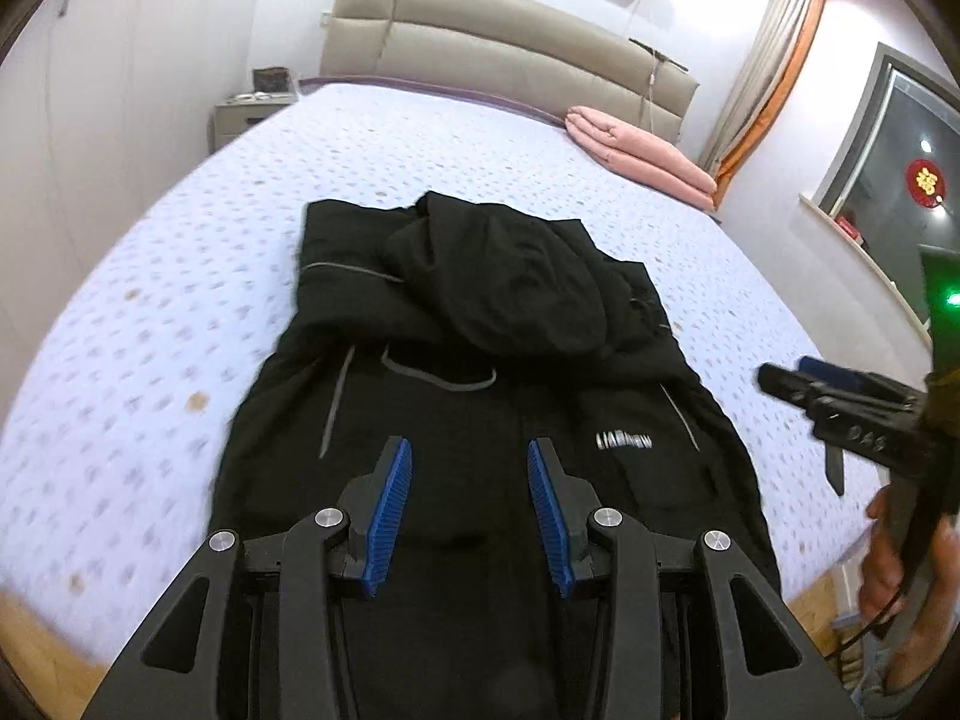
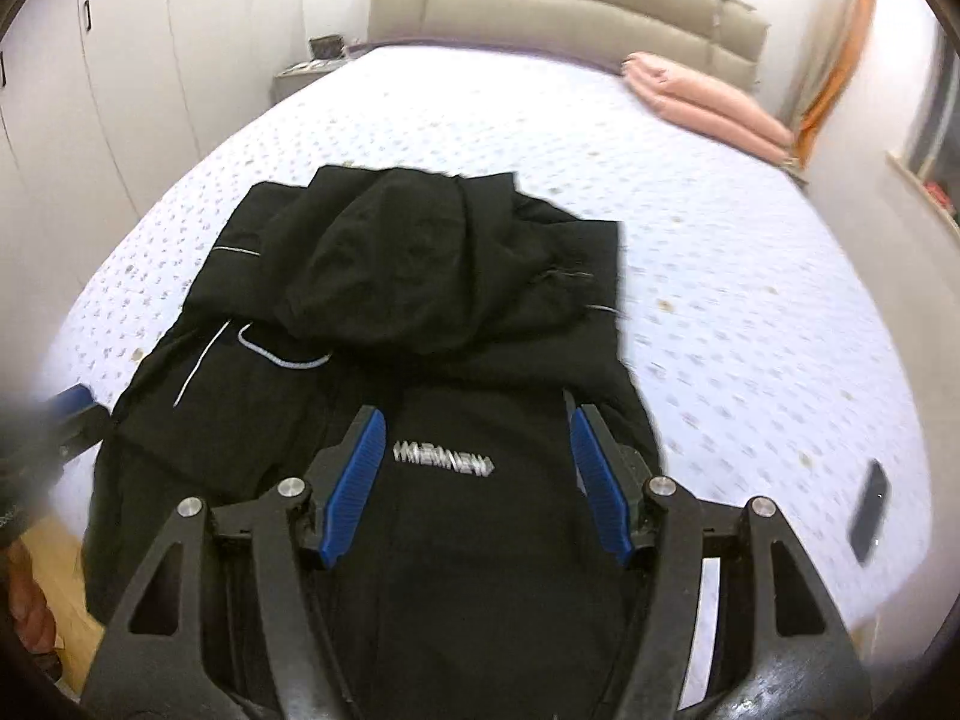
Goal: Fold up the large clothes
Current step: 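Open both grippers and hold them above the spread jacket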
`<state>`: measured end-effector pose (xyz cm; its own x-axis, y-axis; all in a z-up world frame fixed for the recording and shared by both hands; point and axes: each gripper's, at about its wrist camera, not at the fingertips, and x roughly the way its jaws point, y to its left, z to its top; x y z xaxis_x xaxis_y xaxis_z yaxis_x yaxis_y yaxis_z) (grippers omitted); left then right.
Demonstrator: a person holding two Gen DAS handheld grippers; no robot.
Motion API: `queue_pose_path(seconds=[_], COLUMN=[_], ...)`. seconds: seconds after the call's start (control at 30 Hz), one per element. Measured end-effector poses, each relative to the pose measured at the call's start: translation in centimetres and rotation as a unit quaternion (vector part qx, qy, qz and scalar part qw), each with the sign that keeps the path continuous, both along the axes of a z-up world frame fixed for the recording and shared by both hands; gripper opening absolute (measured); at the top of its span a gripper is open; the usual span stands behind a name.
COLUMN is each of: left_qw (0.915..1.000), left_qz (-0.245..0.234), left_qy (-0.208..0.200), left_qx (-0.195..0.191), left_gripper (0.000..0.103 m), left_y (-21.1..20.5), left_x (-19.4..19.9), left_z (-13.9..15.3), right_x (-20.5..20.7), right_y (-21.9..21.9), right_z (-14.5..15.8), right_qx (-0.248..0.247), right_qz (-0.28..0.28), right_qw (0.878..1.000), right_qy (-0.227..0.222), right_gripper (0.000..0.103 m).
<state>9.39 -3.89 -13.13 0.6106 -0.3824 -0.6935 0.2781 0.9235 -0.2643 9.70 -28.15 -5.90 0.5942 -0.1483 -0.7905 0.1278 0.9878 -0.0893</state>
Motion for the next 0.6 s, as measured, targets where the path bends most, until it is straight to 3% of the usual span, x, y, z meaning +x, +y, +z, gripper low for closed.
queue_pose_path(seconds=[0.23,0.6], left_qw=[0.9999,0.9996], left_qz=[0.010,0.009], left_qy=[-0.004,-0.025], left_qx=[0.011,0.012], left_gripper=[0.046,0.046], left_y=[2.9,3.2], left_x=[-6.7,-8.8], left_z=[2.9,4.9], right_x=[-7.7,-8.0], right_y=[-1.9,-4.3], right_z=[6.5,7.4], right_qx=[-0.017,0.006], right_qz=[-0.050,-0.091], right_qw=[0.998,0.995], right_qy=[-0.043,-0.040], right_gripper=[0.070,0.071])
